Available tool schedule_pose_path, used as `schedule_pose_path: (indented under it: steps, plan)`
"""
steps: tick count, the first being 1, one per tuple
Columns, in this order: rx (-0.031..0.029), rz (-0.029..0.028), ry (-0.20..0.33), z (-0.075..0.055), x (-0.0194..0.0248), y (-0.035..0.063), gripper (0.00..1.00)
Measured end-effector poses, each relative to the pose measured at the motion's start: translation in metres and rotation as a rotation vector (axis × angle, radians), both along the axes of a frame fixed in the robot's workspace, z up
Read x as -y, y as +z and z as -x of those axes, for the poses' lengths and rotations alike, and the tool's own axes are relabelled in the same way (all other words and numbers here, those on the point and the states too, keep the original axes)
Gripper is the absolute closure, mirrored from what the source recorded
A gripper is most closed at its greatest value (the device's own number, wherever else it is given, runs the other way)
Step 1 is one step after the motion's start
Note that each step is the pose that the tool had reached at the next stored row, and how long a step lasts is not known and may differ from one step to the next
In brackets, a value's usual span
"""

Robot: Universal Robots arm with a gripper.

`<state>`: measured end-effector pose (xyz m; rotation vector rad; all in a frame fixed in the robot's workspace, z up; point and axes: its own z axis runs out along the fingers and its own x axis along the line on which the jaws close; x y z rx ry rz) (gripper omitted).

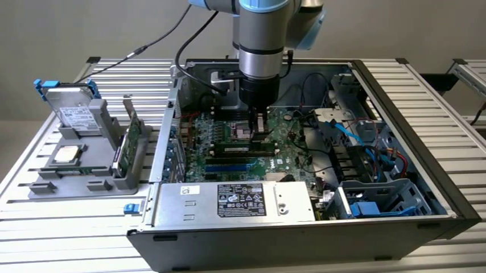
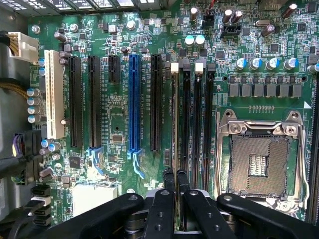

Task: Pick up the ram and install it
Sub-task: 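Insert the ram into the slot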

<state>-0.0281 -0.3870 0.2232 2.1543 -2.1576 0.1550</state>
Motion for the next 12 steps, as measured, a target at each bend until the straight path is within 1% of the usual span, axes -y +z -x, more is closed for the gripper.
schedule_pose_path:
  steps: [2, 3, 4, 5, 8, 9, 10, 12]
  plan:
    - [0.0002, -0.0003, 0.000, 0.000, 0.0000, -0.0001, 0.87]
    - [0.0002, -0.0003, 0.000, 0.000, -0.0001, -0.0001, 0.85]
    - [0.0001, -0.0003, 0.000, 0.000, -0.0001, -0.0001, 0.79]
    - [0.0001, -0.0002, 0.000, 0.000, 0.0000, -0.0001, 0.79]
    - [0.0001, -0.0002, 0.000, 0.000, 0.0000, 0.0022, 0.62]
    - [0.0001, -0.0002, 0.000, 0.000, -0.0001, 0.0036, 0.62]
    - [0.0000, -0.0001, 0.000, 0.001, -0.0003, 0.0053, 0.55]
    - [0.0000, 0.0000, 0.000, 0.001, -0.0008, 0.0106, 0.55]
